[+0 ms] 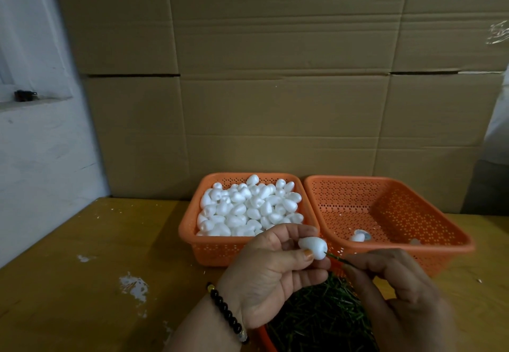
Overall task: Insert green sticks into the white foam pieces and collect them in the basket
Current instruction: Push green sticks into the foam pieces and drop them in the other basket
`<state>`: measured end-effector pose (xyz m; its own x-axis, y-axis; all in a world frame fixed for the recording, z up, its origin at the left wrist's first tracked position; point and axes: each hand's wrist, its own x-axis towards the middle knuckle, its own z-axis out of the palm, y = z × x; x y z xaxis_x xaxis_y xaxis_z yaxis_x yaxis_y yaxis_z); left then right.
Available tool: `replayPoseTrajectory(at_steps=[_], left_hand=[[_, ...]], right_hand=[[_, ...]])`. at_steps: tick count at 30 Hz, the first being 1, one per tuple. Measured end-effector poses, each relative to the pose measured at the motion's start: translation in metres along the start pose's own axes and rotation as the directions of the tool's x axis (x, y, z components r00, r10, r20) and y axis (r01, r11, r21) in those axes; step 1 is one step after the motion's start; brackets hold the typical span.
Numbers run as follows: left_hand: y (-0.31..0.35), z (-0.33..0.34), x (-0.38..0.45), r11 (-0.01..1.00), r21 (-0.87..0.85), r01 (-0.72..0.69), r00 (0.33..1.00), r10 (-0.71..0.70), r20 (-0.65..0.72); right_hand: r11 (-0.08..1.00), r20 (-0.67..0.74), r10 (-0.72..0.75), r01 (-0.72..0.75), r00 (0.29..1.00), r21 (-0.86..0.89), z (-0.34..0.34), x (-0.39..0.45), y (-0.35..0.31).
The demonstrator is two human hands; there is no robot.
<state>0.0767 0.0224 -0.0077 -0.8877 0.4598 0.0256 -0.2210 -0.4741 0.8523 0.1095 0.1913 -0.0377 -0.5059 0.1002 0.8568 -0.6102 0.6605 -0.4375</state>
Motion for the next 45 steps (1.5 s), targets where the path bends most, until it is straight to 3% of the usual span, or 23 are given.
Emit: replayPoseTrajectory(at_steps=[45], left_hand=[[-0.0077,0.0074,-0.001,0.979,0.2,-0.045,0.999,0.043,0.014]], right_hand=[[1.0,0.042,-0.012,0.012,0.999,-0.011,0.0022,-0.0007,0.0024]])
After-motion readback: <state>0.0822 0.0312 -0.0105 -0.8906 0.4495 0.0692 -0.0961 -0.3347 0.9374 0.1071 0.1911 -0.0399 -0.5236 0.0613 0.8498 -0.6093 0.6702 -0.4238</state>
